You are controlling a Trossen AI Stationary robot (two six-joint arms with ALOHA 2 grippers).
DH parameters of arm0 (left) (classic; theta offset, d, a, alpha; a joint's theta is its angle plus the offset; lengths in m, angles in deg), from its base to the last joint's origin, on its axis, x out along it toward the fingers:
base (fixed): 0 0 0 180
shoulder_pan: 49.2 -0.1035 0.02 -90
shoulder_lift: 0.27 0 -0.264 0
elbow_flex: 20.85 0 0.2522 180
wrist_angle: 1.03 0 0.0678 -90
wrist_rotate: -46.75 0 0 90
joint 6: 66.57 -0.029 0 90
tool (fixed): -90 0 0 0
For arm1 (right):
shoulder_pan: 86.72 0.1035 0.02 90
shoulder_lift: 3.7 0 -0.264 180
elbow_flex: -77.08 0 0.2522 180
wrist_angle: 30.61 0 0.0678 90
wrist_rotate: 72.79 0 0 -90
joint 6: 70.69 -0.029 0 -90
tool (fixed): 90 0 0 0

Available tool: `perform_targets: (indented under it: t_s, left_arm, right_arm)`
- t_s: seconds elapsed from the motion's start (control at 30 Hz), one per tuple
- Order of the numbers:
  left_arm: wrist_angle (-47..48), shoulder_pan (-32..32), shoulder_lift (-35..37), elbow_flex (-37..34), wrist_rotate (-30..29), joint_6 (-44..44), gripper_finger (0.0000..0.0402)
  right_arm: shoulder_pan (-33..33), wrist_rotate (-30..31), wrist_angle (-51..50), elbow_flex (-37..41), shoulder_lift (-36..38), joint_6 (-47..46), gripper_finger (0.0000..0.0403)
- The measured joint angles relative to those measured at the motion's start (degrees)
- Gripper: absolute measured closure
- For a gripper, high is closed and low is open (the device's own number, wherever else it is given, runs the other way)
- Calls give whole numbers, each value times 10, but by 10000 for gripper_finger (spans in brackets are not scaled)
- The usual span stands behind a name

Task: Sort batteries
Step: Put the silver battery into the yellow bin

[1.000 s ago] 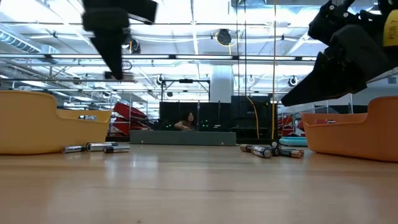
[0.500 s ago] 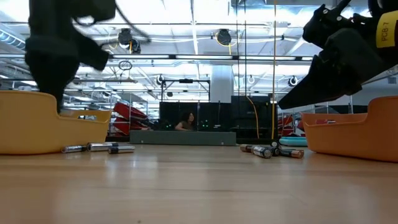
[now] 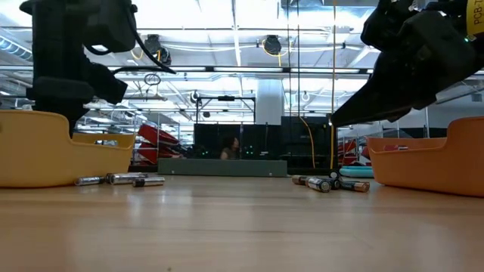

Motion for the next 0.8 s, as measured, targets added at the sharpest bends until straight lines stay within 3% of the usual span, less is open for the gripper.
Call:
perform_targets:
  t_s: [0.2, 0.43, 0.63, 0.8]
  left_arm:
    - [13, 0, 0, 56, -7, -20, 193]
    - [1, 16, -12, 158, -87, -57, 195]
    - [-64, 36, -130, 205, -73, -95, 195]
    - [-57, 46, -239, 269, -68, -148, 195]
  right_arm:
    - [0, 0, 0, 0, 0, 0, 319]
    - [-2, 0, 0, 0, 0, 0, 319]
    - [-10, 0, 1, 0, 0, 1, 319]
    - [-9, -2, 1, 0, 0, 1, 319]
